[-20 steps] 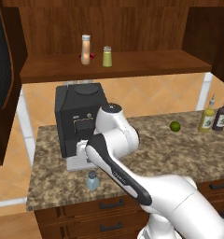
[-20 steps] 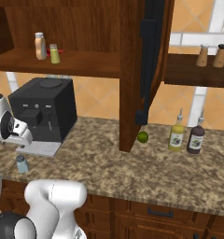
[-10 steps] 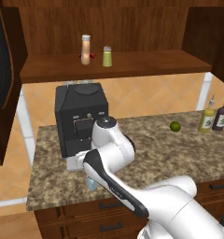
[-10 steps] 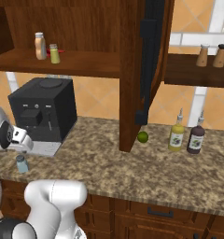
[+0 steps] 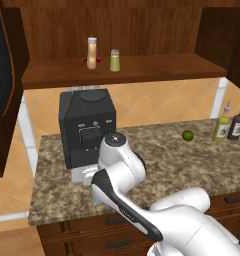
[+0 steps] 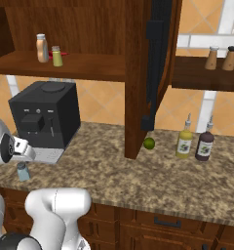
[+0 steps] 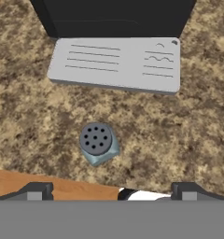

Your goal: Put the shaker and condiment bottle from the counter next to their counterparts in the cabinet.

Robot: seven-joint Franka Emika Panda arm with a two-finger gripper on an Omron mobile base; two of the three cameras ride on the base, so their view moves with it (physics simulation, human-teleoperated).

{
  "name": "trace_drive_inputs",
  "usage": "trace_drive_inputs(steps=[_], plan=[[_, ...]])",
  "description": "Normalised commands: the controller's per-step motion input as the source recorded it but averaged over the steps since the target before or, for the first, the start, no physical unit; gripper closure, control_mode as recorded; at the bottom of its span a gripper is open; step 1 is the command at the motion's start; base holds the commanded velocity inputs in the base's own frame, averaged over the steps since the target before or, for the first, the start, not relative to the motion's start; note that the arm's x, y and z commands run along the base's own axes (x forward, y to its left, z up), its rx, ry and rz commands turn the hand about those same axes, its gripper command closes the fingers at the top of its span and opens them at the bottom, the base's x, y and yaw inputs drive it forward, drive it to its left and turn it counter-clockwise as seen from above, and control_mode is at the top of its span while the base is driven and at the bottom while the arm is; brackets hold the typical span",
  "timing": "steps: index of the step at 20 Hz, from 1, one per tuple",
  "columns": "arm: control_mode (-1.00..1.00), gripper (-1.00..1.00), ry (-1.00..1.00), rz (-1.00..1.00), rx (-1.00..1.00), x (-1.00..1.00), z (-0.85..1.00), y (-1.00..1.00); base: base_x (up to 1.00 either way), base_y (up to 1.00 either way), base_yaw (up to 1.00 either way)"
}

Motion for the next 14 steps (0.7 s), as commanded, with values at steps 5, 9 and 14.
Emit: trace_drive_inputs(steps=[5, 9, 14], plan=[[-1.0, -1.0, -0.01, 0.03, 0.0, 0.0, -0.09, 0.0, 0.0, 0.0, 0.0], [-1.0, -1.0, 0.0, 0.04, 0.0, 0.0, -0.06, 0.0, 0.0, 0.0, 0.0], [-1.0, -1.0, 0.0, 0.05, 0.0, 0.03, -0.01, 0.0, 0.0, 0.0, 0.0]])
